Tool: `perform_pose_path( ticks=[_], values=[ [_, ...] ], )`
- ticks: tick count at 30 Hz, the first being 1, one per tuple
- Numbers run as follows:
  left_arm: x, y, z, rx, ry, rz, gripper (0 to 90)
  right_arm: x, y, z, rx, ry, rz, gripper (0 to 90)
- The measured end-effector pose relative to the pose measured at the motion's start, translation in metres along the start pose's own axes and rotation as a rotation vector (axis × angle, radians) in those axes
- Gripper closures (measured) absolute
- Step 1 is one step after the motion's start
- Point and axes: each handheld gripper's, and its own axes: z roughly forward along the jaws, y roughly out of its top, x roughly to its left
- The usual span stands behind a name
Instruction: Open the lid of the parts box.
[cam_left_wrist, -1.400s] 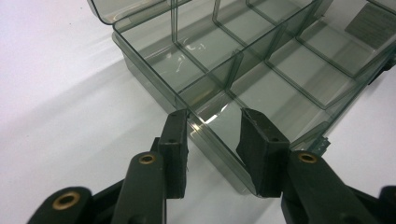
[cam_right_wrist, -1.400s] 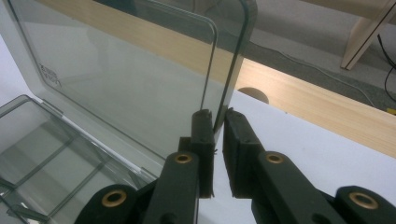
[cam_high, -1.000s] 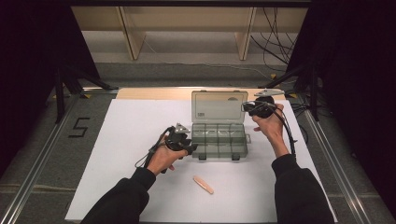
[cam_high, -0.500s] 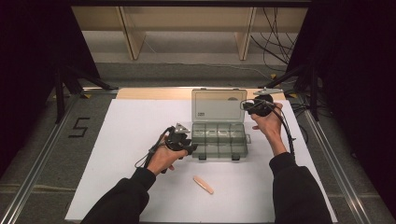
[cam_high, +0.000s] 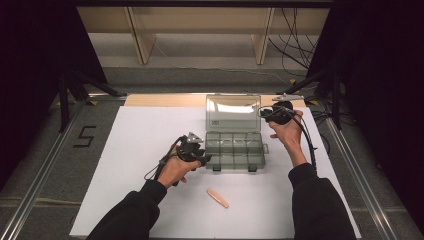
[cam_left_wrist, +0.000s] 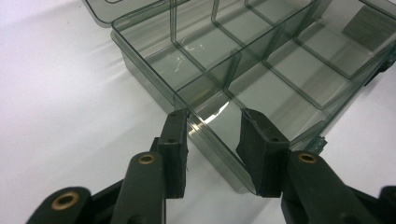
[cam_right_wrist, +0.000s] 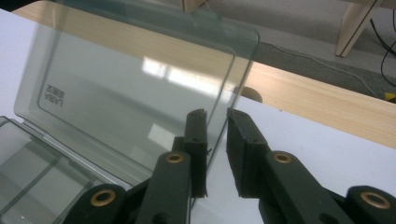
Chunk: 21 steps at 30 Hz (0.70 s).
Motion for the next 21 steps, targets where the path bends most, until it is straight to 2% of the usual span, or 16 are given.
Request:
perform_pose_path(
  ticks=[2,3,4,6,8,11,13,14,17,19,20,21],
  values=[
    [0.0,0.0,0.0,-0.003,0.0,-0.006,62.2,0.0,0.0,-0.001,-0.001,0.002,-0.007,77.3],
    [0.0,0.0,0.0,-0.003,-0.001,-0.005,62.2,0.0,0.0,-0.001,-0.013,0.003,-0.039,76.0],
    [-0.001,0.0,0.001,-0.009,-0.002,-0.011,62.2,0.003,0.001,-0.003,-0.004,0.004,-0.008,75.3],
    [0.0,0.0,0.0,0.003,-0.003,0.001,61.6,0.004,0.001,-0.004,-0.024,0.014,-0.038,72.4],
    [0.0,-0.001,0.001,0.002,-0.002,0.001,60.5,0.007,0.0,-0.008,-0.015,0.018,-0.032,68.4],
    [0.0,-0.001,0.001,0.002,-0.003,0.001,60.4,0.01,-0.001,-0.01,-0.02,0.028,-0.046,63.9],
    [0.0,0.0,0.001,0.002,-0.001,0.003,60.4,0.015,-0.003,-0.014,-0.015,0.026,-0.068,57.1],
    [0.0,0.0,0.001,0.002,-0.001,0.003,60.4,0.015,-0.003,-0.014,-0.015,0.026,-0.068,57.1],
    [0.0,0.0,0.001,-0.009,0.003,-0.001,59.7,0.021,-0.003,-0.022,-0.018,0.038,-0.084,48.3],
    [0.002,0.0,-0.001,-0.007,0.005,0.017,59.4,0.025,-0.002,-0.026,-0.031,0.046,-0.086,45.9],
    [0.002,0.0,-0.002,-0.017,0.006,0.0,58.9,0.026,-0.002,-0.028,-0.042,0.045,-0.093,44.8],
    [0.002,0.0,-0.002,-0.024,0.014,0.005,58.2,0.028,-0.001,-0.031,-0.038,0.053,-0.1,43.3]
  ],
)
